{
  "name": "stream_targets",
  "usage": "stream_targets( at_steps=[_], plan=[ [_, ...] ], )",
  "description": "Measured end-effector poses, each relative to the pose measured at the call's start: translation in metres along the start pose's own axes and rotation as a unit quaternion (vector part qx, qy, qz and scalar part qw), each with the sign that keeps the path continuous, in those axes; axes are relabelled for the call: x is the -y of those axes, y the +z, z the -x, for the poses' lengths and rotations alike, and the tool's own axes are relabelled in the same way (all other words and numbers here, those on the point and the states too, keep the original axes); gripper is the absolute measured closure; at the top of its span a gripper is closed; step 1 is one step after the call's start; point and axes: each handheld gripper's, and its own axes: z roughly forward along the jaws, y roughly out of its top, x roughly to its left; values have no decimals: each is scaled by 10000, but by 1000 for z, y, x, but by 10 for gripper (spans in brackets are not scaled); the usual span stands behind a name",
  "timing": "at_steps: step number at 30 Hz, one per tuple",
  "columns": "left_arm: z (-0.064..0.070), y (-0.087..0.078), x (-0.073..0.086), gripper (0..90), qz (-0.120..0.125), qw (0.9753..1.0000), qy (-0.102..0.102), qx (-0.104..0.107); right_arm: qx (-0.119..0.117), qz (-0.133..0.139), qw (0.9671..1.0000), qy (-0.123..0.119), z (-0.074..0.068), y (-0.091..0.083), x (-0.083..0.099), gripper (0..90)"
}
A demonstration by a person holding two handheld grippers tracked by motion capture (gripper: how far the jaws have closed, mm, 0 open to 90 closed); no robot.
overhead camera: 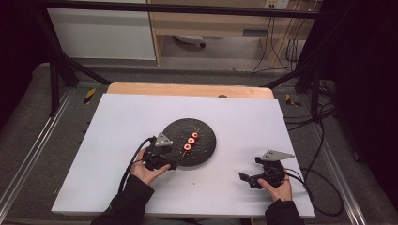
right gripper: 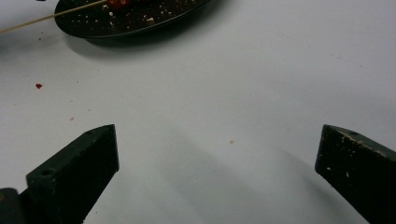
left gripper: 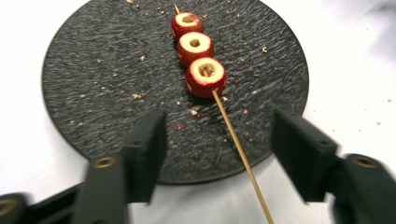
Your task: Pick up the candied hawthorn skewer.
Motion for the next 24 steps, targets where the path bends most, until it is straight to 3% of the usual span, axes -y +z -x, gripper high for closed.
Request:
stream_targets(
  at_steps=[5,14,18,24],
  plan=[
    [4,11,-4,528,-259,9996,-76,-25,-6,-7,10000,2,0,0,0,5],
    [13,24,-11,689,-641,9978,28,-155,-10,-5,10000,21,0,-1,0,5],
    [16,26,-12,776,-722,9971,45,-246,-10,4,10000,48,0,-1,-1,5],
    [19,29,-13,831,-731,9968,2,-336,-19,-3,10000,32,0,0,0,5]
  ],
)
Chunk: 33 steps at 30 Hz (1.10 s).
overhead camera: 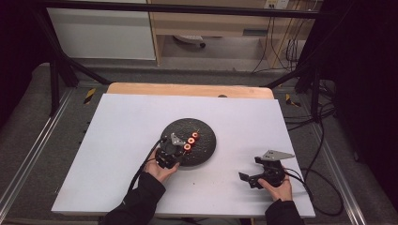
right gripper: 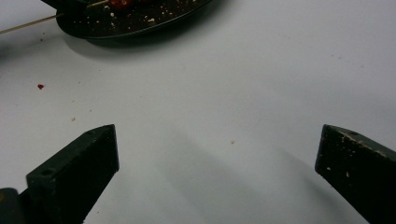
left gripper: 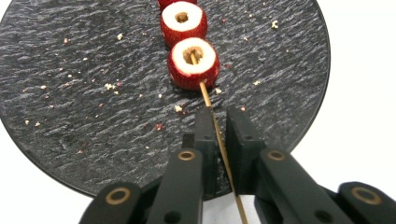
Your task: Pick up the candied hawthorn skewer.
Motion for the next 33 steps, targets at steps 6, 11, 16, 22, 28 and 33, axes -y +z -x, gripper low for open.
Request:
stream_targets(
  at_steps=[6,11,16,22,28,33],
  plan=[
    [3,1,-1,866,25,9998,-131,-166,1,-4,10000,-1,0,0,0,5],
    [2,0,2,877,132,9996,-236,-122,0,-8,10000,9,0,0,0,5],
    [-2,-6,6,882,376,9988,-303,-26,1,-9,10000,-9,0,0,0,6],
    [-7,-15,12,883,730,9968,-321,79,7,-11,10000,-28,0,0,0,6],
    [-11,-28,19,883,1084,9936,-294,118,1,-21,10000,-11,0,0,0,5],
    [-15,-40,26,883,1343,9903,-290,186,-3,-9,10000,-9,0,0,0,5]
  ],
)
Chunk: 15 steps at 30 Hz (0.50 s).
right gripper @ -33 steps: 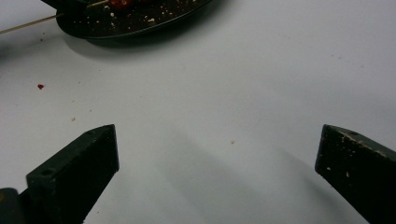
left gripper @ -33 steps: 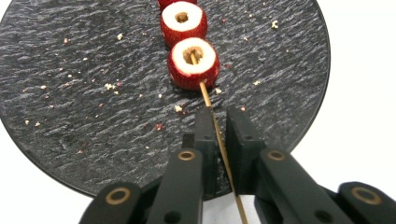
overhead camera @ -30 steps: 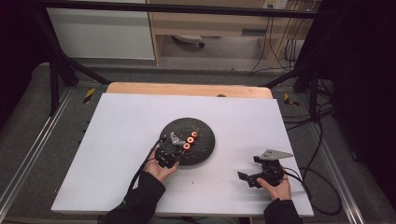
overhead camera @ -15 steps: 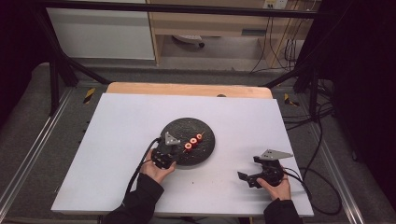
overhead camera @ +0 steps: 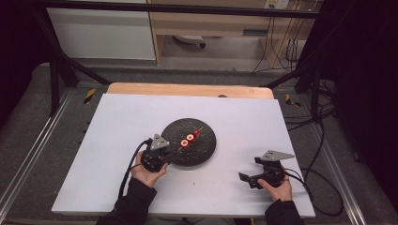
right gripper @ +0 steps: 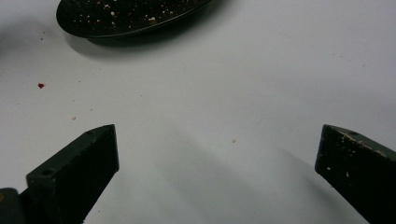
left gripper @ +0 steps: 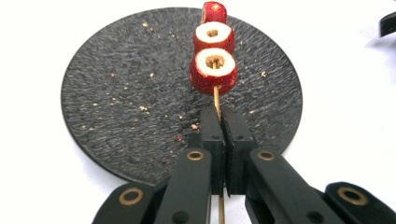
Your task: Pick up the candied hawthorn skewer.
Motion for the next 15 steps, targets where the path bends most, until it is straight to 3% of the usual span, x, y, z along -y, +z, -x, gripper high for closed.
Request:
stream_targets(
  at_steps=[15],
  plan=[
    [-9,-33,20,883,414,9988,71,264,-24,58,10000,32,-4,2,-4,5]
  ],
)
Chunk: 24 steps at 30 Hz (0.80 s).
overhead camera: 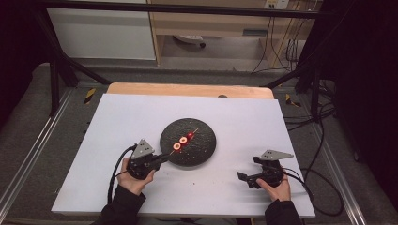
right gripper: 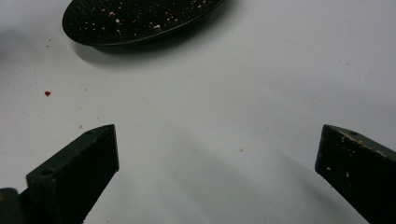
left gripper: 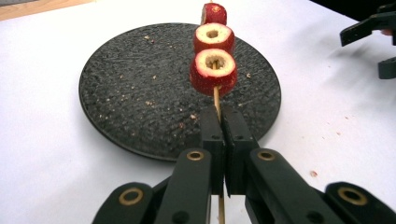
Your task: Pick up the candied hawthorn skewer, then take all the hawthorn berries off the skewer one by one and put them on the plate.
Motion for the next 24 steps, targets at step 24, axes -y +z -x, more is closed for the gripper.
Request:
stream_targets(
  at_steps=[24],
  plan=[
    [-8,-34,27,883,313,9995,3,50,-346,195,9991,-176,-36,22,-29,5]
  ],
)
